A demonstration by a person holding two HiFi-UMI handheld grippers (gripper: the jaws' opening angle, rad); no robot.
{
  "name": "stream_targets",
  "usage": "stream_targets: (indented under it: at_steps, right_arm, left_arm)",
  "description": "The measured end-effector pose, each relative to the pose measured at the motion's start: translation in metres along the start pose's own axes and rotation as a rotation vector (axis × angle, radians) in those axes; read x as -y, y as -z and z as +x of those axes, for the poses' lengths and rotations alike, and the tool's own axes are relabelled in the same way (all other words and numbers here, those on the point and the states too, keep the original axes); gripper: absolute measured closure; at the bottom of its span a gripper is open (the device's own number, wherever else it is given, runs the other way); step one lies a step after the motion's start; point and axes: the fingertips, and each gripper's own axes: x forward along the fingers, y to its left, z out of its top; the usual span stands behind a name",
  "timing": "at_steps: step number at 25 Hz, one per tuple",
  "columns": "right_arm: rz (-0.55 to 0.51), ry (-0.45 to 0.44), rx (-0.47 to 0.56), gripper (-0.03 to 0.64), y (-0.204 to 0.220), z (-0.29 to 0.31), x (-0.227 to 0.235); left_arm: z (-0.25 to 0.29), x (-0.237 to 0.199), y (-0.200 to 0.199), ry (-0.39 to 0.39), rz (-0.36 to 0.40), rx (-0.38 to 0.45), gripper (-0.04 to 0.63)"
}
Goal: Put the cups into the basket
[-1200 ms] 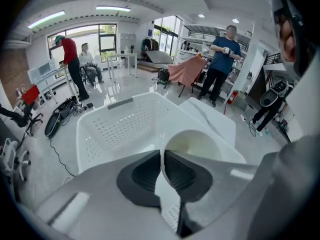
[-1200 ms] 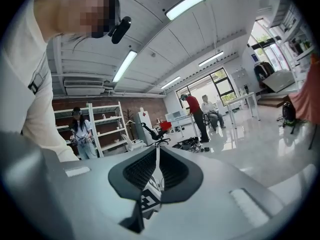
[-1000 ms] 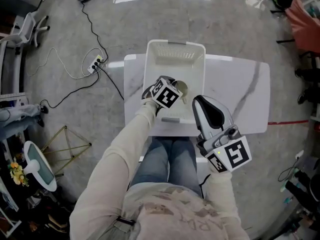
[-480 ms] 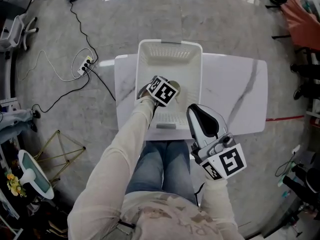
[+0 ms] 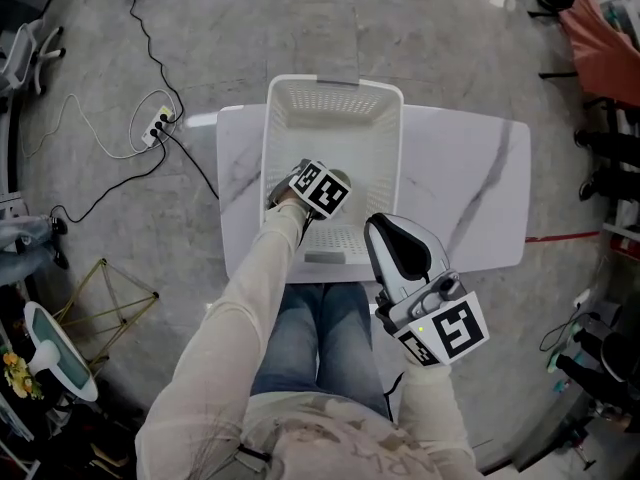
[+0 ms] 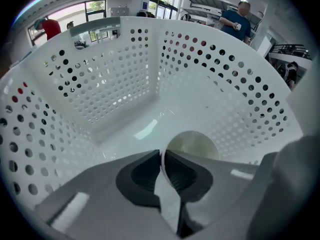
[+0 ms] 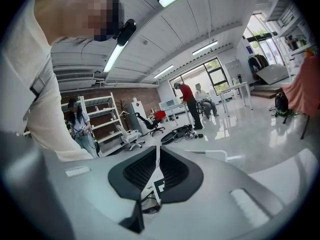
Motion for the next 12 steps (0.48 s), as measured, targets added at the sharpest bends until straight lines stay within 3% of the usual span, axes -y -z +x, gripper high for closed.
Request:
stream_targets:
  at_steps: [12]
  right_arm:
    - [-0.053, -0.081, -0.017, 0.578, 0.001, 0.055, 0.015]
  left_arm:
    - [-0.003, 0.008, -0.001, 0.030, 0.009, 0.026, 0.546]
